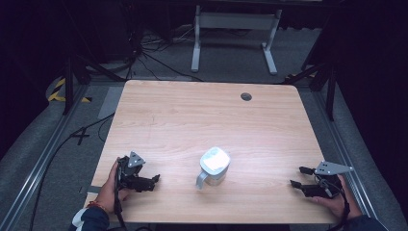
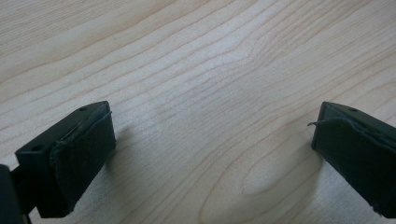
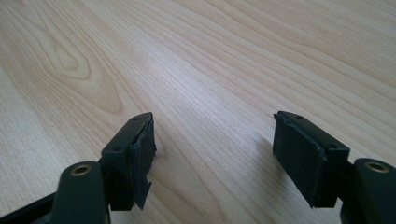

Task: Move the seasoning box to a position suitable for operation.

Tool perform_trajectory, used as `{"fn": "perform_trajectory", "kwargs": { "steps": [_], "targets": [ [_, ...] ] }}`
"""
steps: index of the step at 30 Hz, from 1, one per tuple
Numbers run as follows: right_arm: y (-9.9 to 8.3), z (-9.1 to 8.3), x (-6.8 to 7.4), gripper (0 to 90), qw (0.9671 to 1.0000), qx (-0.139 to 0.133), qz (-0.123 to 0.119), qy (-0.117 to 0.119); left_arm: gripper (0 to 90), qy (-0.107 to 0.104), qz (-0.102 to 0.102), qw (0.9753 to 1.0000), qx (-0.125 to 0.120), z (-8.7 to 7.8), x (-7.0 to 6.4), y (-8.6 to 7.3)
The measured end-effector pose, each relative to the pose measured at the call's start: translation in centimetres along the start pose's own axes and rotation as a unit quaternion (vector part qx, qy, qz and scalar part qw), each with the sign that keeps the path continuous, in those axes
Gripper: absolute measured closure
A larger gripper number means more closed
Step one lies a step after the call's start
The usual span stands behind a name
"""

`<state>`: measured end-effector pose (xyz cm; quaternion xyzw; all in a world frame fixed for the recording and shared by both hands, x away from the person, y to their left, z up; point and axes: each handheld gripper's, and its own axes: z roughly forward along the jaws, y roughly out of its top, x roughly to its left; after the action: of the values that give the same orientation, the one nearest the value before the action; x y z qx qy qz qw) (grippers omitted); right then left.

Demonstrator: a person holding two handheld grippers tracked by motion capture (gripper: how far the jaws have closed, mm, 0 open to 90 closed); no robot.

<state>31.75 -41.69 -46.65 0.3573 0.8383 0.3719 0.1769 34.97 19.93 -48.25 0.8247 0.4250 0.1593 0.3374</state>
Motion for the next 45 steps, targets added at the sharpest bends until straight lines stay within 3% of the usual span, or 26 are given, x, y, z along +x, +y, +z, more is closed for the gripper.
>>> {"fn": "perform_trajectory", "kwargs": {
  "steps": [7,12,17,24,26,29,31,34,36,37,38,40,42,45],
  "targets": [
    [0.0,0.0,0.0,29.9,1.0,0.0,-0.001,0.001,0.0,-0.001,0.002,1.0,0.001,0.0,0.0,0.0],
    [0.2,0.1,-0.1,32.1,1.0,0.003,-0.001,-0.001,0.3,-0.008,0.017,0.9998,0.006,-0.2,0.2,0.0],
    [0.4,-0.3,-0.3,50.6,0.9999,0.008,0.008,-0.013,0.3,-0.009,0.02,0.9997,0.007,-0.2,0.2,0.0],
    [2.0,-1.5,-0.4,73.5,0.9987,-0.05,0.012,-0.009,1.7,-0.009,0.012,0.9999,0.005,-0.3,0.0,-0.1],
    [2.4,-1.5,-0.1,77.1,0.9983,-0.058,0.008,-0.006,7.3,-0.016,0.023,0.9996,0.0,-0.5,-0.2,0.0],
    [2.4,-1.4,0.2,82.8,0.9987,-0.051,-0.007,-0.005,23.7,-0.032,0.037,0.9988,0.0,-0.8,-1.0,0.3],
    [2.2,-1.3,0.1,84.6,0.999,-0.044,-0.006,-0.005,36.2,-0.045,0.054,0.9974,-0.016,-1.1,-1.5,0.8],
    [2.0,-1.4,0.0,87.0,0.9989,-0.046,-0.004,-0.005,47.6,-0.06,0.062,0.9948,-0.055,-2.2,-2.5,1.9],
    [1.9,-1.5,0.0,88.4,0.999,-0.045,-0.004,-0.004,54.4,-0.07,0.076,0.9907,-0.089,-3.4,-3.5,3.2],
    [1.9,-1.5,0.0,88.4,0.999,-0.045,-0.004,-0.004,60.7,-0.07,0.076,0.9907,-0.089,-3.4,-3.5,3.2],
    [1.8,-1.4,0.0,88.8,0.999,-0.045,-0.006,-0.003,60.7,-0.076,0.079,0.9885,-0.104,-3.9,-4.0,3.8],
    [1.8,-1.4,0.0,89.1,0.9992,-0.038,-0.009,0.0,71.9,-0.084,0.096,0.9835,-0.129,-4.6,-5.0,4.9],
    [1.7,-1.4,0.1,89.4,0.9992,-0.038,-0.011,0.0,81.3,-0.097,0.118,0.9764,-0.153,-5.1,-6.2,5.8],
    [1.7,-1.3,0.2,89.4,0.9994,-0.032,-0.014,0.004,85.4,-0.115,0.158,0.9655,-0.172,-5.6,-8.6,7.6]
  ]
}}
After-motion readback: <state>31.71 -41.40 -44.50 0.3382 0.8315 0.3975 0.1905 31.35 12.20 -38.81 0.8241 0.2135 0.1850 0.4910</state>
